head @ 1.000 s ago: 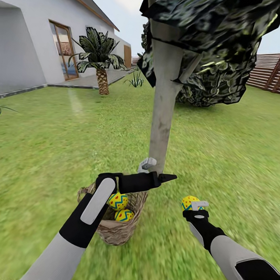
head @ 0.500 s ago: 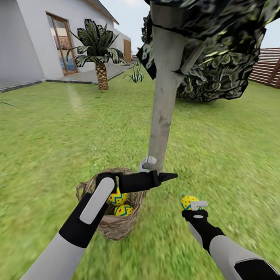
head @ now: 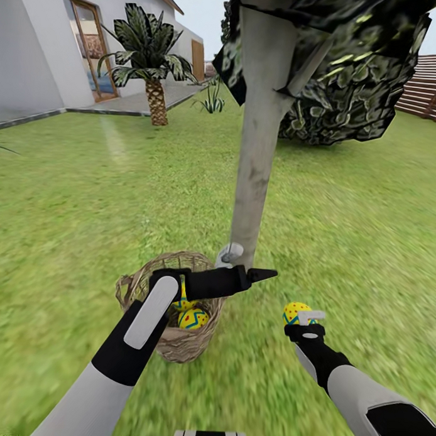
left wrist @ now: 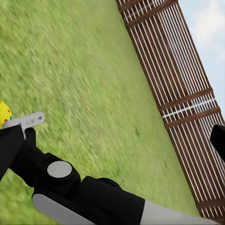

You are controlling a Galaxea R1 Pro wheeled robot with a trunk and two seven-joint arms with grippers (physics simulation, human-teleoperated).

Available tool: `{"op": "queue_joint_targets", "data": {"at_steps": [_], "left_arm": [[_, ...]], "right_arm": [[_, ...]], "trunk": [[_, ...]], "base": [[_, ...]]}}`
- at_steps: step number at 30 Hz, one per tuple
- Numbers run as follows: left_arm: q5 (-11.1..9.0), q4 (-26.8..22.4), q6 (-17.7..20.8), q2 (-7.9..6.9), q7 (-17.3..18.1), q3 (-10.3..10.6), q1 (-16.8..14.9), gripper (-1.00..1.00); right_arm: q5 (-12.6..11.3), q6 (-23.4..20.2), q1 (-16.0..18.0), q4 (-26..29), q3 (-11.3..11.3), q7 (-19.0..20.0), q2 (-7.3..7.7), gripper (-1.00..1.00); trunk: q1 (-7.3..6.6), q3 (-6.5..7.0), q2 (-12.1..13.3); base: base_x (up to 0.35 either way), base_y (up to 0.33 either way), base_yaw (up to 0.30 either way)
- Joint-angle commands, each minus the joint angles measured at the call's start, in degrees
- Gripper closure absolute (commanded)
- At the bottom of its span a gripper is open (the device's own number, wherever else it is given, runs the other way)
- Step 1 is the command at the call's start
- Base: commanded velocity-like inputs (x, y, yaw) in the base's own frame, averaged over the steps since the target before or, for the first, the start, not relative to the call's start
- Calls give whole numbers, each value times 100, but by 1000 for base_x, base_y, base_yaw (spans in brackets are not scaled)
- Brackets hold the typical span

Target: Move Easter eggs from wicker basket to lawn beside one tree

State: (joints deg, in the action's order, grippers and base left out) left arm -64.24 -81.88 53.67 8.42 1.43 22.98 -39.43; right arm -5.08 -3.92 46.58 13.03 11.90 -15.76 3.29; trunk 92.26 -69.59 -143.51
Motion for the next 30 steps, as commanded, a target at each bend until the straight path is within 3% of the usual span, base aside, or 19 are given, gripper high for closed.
{"op": "queue_joint_targets", "data": {"at_steps": [1,9,19,30], "left_arm": [[9,3,20,2,15,-4,-3,-100],[8,12,20,2,15,-4,-3,-100],[8,14,20,2,15,-3,-3,-100],[8,14,20,2,15,-4,-3,-100]], "right_arm": [[-48,-35,0,20,50,-26,4,100],[-46,-26,18,221,51,-24,5,100],[-74,-196,442,-61,53,-24,-4,100],[-46,-149,466,-38,75,19,-4,100]], "trunk": [[1,-27,-4],[22,-204,-14],[47,-426,-28],[76,-670,-42]], "base": [[0,0,0],[0,0,0],[0,0,0],[0,0,0]]}}
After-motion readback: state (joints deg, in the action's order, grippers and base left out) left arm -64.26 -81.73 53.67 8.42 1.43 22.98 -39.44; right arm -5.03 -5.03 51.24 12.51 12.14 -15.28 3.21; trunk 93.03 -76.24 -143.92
